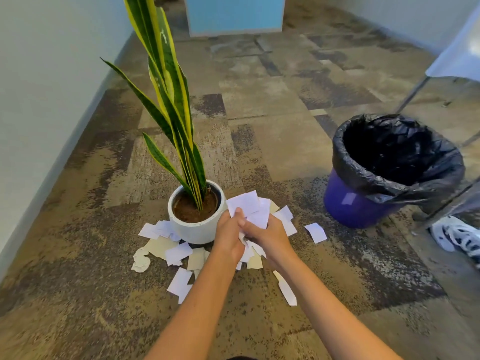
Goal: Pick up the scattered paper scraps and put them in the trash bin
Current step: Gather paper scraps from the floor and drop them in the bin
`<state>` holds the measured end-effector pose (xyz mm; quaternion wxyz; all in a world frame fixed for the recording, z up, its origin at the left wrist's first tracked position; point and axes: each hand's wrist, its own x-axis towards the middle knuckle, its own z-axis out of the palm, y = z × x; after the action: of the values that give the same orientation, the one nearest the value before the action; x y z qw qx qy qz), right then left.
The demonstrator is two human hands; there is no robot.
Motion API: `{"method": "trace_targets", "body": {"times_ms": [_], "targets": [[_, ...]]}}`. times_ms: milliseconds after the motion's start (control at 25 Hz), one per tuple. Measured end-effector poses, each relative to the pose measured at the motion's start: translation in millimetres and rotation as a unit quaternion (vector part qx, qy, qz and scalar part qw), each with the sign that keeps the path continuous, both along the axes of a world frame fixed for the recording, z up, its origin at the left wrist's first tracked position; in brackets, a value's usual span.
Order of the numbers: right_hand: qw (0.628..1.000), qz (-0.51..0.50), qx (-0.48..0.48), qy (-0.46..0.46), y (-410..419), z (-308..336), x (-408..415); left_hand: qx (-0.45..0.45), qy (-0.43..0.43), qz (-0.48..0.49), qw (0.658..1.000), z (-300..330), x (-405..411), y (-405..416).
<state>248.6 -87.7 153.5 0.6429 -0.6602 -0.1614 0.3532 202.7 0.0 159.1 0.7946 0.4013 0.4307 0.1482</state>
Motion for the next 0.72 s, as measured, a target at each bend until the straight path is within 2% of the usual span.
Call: {"method": "trace_targets", "body": {"times_ms": [80,200,480,640,720], "targets": [[1.0,-0.008,0.011,-0.005,-2,5,4,-0.029,-0.017,0.007,0.999,5,8,-1],[1.0,-0.012,0.004,0.011,-4,15,9,-0.012,-0.006,0.0,1.0,10,16,-10],[0.995,-0.084,-0.056,0.028,-9,30,27,0.152,0.048,-0.017,0.987,14,29,-21],[0.992,-0.105,-0.062,0.037,-16,46,52,0.155,0.038,0.013,0.987,24,44,-22],[0.991,-0.115,-0.037,0.059,-21,59,73,0.12,0.047,0.018,0.992,26,49,-20]]}}
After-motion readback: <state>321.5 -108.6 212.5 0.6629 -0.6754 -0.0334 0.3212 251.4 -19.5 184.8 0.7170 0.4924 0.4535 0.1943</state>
